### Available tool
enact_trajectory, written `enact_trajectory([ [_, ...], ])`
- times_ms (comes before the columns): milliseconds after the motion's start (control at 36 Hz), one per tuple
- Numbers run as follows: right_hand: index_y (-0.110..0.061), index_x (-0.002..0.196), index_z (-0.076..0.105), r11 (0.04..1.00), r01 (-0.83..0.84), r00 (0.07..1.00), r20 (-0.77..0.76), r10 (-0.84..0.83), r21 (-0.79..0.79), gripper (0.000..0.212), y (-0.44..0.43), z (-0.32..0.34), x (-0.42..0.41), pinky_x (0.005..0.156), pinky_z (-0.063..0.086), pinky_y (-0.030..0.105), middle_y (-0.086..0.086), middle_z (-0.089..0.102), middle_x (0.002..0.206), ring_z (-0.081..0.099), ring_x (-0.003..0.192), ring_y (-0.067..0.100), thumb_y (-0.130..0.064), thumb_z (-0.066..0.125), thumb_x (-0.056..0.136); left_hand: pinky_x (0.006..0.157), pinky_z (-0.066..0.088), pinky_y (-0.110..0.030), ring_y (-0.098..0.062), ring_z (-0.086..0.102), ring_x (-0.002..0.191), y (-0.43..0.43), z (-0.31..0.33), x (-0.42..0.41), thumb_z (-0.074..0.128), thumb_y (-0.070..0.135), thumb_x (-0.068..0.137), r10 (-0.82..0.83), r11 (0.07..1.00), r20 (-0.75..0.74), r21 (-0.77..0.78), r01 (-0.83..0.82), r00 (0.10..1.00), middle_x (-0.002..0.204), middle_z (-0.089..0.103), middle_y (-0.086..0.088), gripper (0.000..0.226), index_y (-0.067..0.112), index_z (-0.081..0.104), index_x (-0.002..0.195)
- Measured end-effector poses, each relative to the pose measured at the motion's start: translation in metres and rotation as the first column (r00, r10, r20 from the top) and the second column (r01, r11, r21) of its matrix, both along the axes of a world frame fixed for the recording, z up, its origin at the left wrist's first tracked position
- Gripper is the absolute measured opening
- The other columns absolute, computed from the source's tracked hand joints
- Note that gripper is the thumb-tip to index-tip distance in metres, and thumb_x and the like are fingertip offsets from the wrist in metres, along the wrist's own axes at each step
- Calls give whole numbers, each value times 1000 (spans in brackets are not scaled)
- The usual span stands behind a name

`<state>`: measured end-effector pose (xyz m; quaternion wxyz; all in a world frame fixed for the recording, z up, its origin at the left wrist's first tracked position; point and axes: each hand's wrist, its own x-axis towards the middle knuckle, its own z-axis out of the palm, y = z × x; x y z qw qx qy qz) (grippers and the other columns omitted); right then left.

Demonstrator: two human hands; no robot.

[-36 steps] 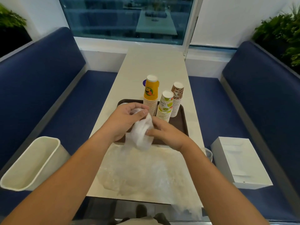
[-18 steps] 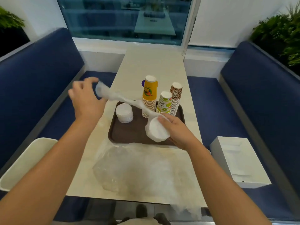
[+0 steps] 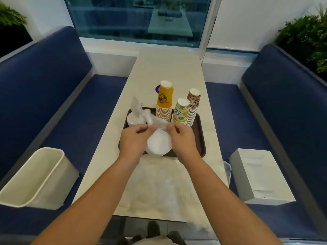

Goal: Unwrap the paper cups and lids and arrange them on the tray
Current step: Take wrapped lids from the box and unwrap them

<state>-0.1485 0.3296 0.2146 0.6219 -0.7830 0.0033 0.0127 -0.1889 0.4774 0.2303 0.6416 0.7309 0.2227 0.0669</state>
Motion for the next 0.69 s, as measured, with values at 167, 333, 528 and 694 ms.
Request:
enact_trajectory([
  [167,-12,102,71,959,47,989,-145,-7,279,19,6,6,-1,88,55,38,7,74,102,67,98,19,-20,54,104,74,60,-45,-18,75,85,-1,0,-6,79,35,92,-125,992,122,10,125,985,88,78,3,10,28,81,98],
  [333,-13,93,70,967,128,992,-26,-126,222,18,11,5,2,79,57,42,4,73,87,65,80,13,-22,59,104,75,58,-40,-26,74,97,-4,-2,-6,71,30,99,-50,988,134,-140,69,990,99,78,2,17,27,78,114],
  [528,-13,106,73,919,-35,985,-142,98,393,25,18,6,-1,97,56,59,16,76,108,70,106,41,-33,66,93,83,59,-34,-17,71,87,-13,7,-7,52,6,102,-42,942,11,-332,44,999,95,77,-5,21,9,71,108],
  [694,-15,104,70,806,244,962,-240,-131,539,9,11,9,6,95,58,54,10,76,106,72,108,34,-18,63,102,90,56,-45,-30,70,99,-14,4,-8,53,11,91,18,945,-21,-326,-24,1000,109,73,-15,24,10,68,110],
])
